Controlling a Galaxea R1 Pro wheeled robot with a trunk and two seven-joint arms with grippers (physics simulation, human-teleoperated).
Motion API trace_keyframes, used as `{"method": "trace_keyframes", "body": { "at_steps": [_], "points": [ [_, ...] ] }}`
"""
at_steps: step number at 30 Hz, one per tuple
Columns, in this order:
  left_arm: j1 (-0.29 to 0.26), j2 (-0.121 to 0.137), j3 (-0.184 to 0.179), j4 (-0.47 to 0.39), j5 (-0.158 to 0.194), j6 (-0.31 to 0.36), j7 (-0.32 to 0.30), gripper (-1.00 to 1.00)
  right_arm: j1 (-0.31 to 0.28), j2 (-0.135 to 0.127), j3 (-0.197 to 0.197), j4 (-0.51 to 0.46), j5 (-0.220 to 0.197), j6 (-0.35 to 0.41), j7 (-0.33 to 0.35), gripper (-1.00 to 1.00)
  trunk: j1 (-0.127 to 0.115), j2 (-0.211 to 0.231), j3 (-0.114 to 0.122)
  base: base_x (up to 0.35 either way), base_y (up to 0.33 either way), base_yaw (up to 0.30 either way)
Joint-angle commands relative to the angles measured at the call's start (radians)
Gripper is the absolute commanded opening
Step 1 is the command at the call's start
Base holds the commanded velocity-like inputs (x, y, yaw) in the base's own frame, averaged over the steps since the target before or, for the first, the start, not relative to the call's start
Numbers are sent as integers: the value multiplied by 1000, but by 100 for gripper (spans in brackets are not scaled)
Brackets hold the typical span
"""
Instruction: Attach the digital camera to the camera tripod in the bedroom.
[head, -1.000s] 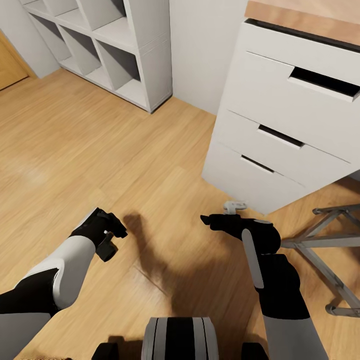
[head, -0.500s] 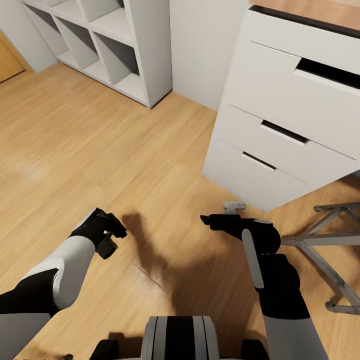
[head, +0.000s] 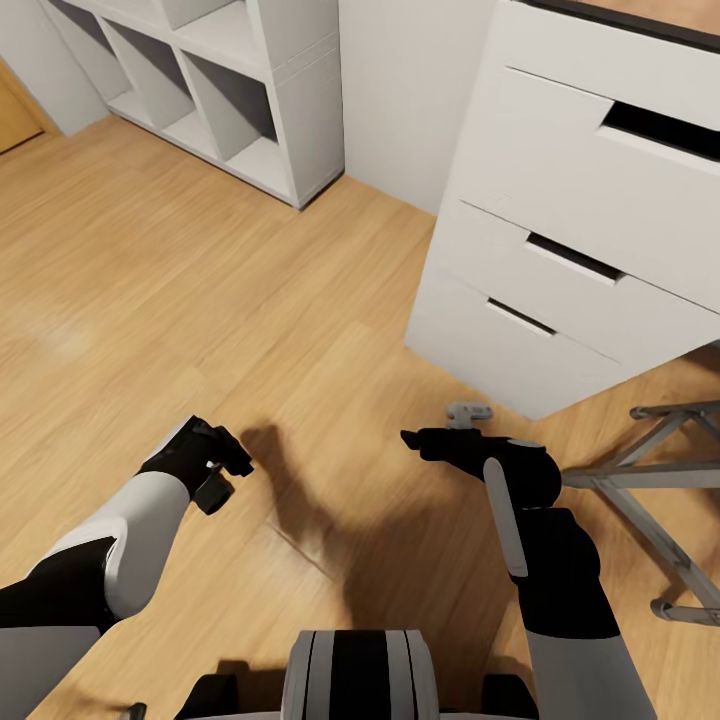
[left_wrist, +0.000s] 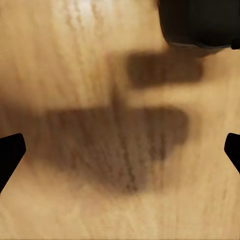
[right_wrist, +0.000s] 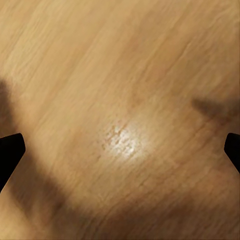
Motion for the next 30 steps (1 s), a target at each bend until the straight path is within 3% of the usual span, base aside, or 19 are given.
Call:
{"method": "trace_keyframes", "body": {
  "at_steps": [1,30],
  "points": [
    [0,0,2,-1,7,-6,0,100,0,0,-1,-1,-5,4,-1,100,0,0,-1,0,0,0],
    [-1,1,10,-3,5,-6,0,100,-1,0,-1,-1,-5,3,-2,100,0,0,-3,0,0,0]
  ]
}}
